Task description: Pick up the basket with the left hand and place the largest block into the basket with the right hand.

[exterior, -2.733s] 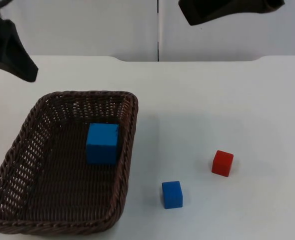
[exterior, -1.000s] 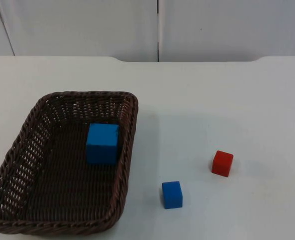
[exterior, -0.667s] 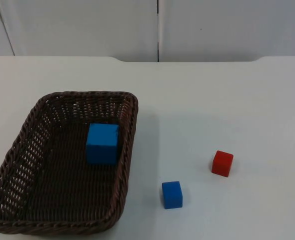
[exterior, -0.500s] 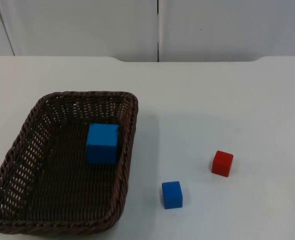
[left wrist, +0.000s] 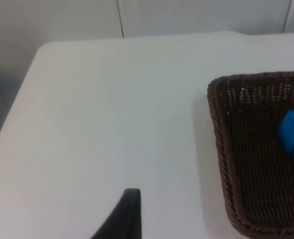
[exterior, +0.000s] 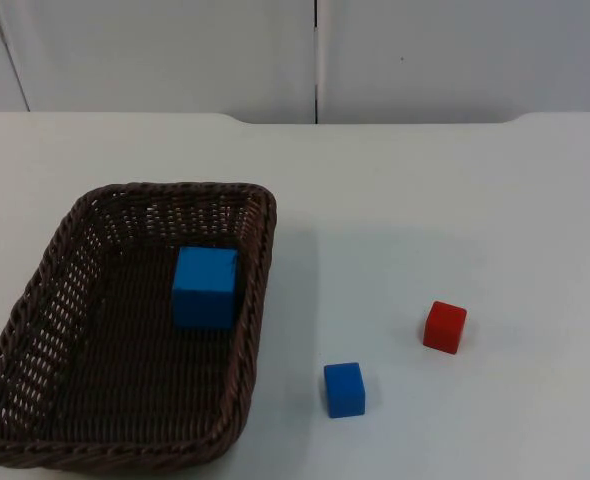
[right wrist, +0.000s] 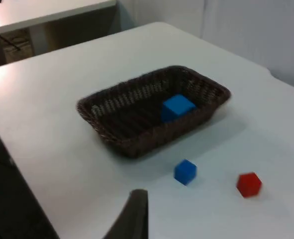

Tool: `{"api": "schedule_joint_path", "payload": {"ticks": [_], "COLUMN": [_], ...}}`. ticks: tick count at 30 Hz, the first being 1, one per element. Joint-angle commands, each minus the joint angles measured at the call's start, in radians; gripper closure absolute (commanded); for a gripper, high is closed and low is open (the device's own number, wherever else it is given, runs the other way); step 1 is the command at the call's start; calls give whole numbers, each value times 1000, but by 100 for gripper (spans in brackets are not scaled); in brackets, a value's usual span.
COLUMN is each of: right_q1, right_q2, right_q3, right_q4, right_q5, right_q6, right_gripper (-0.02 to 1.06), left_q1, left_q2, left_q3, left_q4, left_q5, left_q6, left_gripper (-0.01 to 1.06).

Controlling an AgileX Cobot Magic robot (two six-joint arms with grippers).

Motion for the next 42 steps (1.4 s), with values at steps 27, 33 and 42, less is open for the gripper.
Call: {"api": "schedule_joint_path", "payload": {"ticks": [27, 33, 42], "right_q1": [4, 4, 4], "right_q2": [-9, -9, -9], "right_q3": [44, 44, 44], "right_q4": [-50, -50, -54], "right_q5": [105, 105, 105], "right_q6": [56, 56, 56], "right_gripper": [18, 18, 18], "left_q1": [-2, -2, -2], "left_q2": [-4, -4, -4], "left_q3": [34, 34, 34], "left_q4": [24, 29, 29], "left_q5": [9, 9, 9], "left_q6": [-41, -50, -50], "left_gripper": [0, 0, 0]}}
